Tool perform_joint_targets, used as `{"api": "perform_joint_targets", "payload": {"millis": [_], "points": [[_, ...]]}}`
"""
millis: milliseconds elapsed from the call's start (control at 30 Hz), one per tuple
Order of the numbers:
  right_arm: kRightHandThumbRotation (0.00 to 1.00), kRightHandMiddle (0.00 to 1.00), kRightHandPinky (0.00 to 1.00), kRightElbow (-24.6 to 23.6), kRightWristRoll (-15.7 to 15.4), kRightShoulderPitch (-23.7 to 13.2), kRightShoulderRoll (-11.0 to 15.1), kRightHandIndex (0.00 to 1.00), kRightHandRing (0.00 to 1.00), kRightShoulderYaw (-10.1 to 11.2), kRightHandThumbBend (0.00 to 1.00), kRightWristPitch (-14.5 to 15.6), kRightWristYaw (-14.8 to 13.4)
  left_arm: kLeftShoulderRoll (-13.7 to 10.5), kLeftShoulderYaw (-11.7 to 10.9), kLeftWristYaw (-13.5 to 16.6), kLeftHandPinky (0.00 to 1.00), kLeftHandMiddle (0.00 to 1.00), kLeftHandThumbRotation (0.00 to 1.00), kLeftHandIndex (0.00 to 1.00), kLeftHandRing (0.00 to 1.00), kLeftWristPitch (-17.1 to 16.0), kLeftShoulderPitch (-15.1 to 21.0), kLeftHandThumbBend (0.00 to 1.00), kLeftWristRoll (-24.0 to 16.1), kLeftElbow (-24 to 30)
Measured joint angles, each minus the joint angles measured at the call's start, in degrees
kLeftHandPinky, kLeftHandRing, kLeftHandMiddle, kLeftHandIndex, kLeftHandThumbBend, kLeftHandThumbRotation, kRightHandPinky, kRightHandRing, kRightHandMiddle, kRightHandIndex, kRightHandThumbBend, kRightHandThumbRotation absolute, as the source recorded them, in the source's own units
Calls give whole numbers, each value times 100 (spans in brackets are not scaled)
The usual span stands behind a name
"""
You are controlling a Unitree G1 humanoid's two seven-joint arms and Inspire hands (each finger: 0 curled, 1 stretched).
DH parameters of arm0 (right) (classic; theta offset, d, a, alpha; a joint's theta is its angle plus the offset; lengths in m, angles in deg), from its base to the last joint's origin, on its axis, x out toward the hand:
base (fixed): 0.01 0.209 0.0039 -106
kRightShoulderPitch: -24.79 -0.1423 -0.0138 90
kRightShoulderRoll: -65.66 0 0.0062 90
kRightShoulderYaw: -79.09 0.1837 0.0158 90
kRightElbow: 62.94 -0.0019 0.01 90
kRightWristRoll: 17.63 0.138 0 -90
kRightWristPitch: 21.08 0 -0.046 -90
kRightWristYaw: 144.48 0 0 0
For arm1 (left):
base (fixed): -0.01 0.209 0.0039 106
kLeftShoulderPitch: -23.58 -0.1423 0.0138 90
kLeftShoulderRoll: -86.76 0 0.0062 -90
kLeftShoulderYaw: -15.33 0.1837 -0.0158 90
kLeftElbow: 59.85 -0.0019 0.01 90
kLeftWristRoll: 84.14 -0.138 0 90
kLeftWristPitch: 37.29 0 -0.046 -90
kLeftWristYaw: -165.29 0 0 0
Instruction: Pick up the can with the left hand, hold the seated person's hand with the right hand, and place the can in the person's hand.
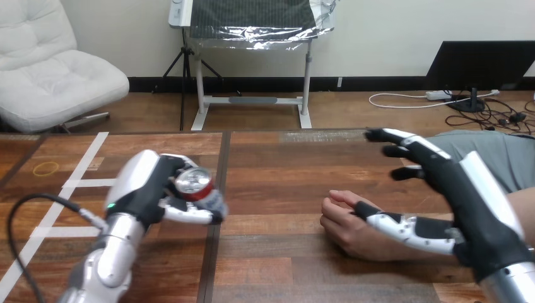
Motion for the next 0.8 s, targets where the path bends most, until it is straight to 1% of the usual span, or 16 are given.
{"api": "perform_joint_targets", "payload": {"millis": [133,333,633,800], "points": [[0,87,74,0,-13,0,103,81,85,121,70,132,27,121,39,-93,33,44,0,49,38,67,-53,67,-16,230],[0,86,73,0,-99,-5,313,81,84,328,73,357,146,287,132,-166,33,44,0,49,38,96,-122,67,-88,560],[0,86,71,-2,-424,-105,799,82,84,575,77,802,503,529,218,-237,34,45,0,49,39,112,-149,66,-167,1042],[0,86,71,-6,-632,-192,1142,82,84,661,80,1009,765,648,227,-311,34,45,0,48,39,170,-144,65,-185,1356]]}}
